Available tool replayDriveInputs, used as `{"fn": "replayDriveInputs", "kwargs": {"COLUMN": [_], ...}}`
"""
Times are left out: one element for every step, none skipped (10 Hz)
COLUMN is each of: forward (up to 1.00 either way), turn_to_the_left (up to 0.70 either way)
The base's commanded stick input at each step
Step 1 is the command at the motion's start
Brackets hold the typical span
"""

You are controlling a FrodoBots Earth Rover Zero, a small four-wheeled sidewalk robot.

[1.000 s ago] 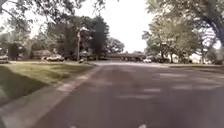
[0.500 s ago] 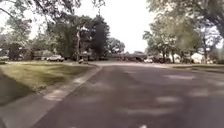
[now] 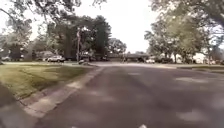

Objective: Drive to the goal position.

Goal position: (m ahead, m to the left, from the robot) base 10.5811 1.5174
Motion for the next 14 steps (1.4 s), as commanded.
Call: {"fn": "replayDriveInputs", "kwargs": {"forward": [1.0, 1.0, 1.0, 1.0, 1.0, 1.0, 1.0, 1.0, 1.0, 1.0, 1.0, 1.0, 1.0, 1.0], "turn_to_the_left": [-0.14, -0.04, 0.0, 0.0, 0.0, 0.0, 0.0, 0.0, 0.0, 0.0, 0.0, 0.0, 0.0, 0.0]}}
